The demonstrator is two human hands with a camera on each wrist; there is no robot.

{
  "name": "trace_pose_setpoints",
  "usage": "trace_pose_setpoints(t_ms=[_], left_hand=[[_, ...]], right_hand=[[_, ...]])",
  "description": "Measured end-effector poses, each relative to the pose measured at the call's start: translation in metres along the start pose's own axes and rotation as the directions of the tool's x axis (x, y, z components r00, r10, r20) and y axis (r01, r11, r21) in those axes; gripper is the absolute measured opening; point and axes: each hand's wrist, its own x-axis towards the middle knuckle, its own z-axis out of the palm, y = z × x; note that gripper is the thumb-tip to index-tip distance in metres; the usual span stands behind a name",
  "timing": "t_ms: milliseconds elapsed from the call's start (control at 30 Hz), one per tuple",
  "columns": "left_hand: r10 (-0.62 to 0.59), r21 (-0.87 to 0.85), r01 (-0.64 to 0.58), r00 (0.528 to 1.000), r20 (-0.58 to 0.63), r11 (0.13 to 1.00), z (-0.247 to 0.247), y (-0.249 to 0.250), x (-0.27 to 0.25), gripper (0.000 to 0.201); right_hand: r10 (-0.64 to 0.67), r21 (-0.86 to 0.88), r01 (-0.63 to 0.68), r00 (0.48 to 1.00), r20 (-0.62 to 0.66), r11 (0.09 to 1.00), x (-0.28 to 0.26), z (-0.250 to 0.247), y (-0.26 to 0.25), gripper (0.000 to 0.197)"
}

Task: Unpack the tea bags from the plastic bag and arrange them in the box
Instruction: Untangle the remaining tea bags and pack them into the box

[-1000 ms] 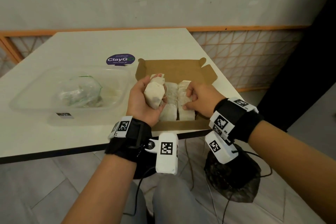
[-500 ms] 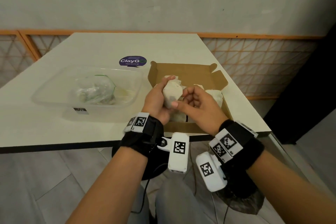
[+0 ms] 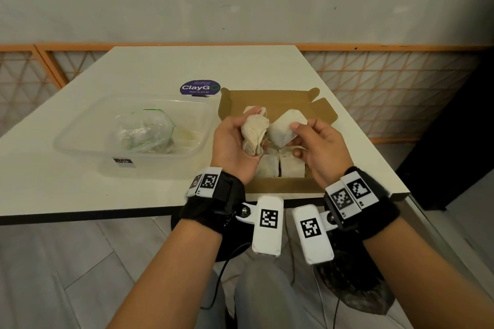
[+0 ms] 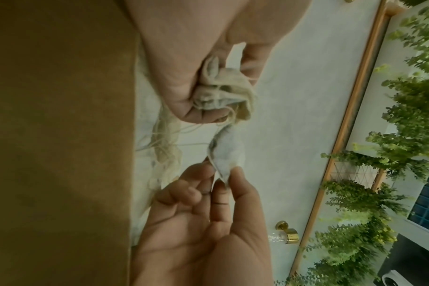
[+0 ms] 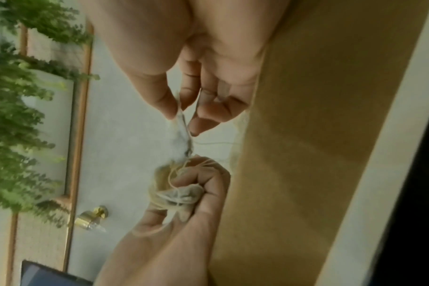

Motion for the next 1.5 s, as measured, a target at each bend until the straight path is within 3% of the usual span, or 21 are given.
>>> trace_pose_setpoints(t_ms=[100,233,433,600,800,933,1033,1233,1500], left_hand=[[-0.005,0.011,0.005,1.000,0.001,1.000,-0.002,0.000,-0.002,0.040],[0.011,0.195,-0.004,0.999,-0.031,0.981,0.002,-0.002,-0.001,0.041],[0.051,0.244,-0.061,0.998,0.047,0.968,0.001,-0.004,0.001,0.041],[0.068,0.254,-0.077,0.997,0.044,0.964,-0.001,-0.006,0.004,0.039],[0.134,0.327,-0.134,0.991,0.021,0.936,0.000,-0.011,0.004,0.015],[0.162,0.397,-0.157,0.987,0.019,0.905,0.004,-0.014,0.002,0.004],[0.190,0.465,-0.178,0.982,0.020,0.867,0.004,-0.017,0.001,0.008],[0.159,0.478,-0.154,0.987,0.030,0.865,0.003,-0.015,0.002,0.017],[0.105,0.473,-0.103,0.994,0.023,0.875,0.005,-0.016,0.000,0.013]], right_hand=[[-0.034,-0.047,0.033,0.999,-0.031,0.998,-0.001,0.001,0.004,0.020],[-0.042,0.076,0.050,0.993,-0.106,0.996,0.001,-0.003,0.003,0.025],[-0.111,-0.107,0.112,0.994,0.010,0.988,-0.001,-0.001,0.007,0.025],[-0.053,0.105,0.051,0.998,0.016,0.993,-0.003,-0.001,0.001,0.018],[-0.022,0.281,-0.038,0.978,0.209,0.959,-0.007,-0.005,-0.006,0.014],[-0.016,0.085,0.002,0.986,0.165,0.996,-0.003,-0.002,0.001,0.011],[-0.033,-0.085,0.044,0.991,0.127,0.995,0.000,-0.001,0.007,0.005],[-0.059,-0.208,0.079,0.993,0.100,0.975,0.000,0.000,0.010,0.005],[-0.038,-0.202,0.069,0.987,0.154,0.977,-0.002,0.001,0.008,0.005]])
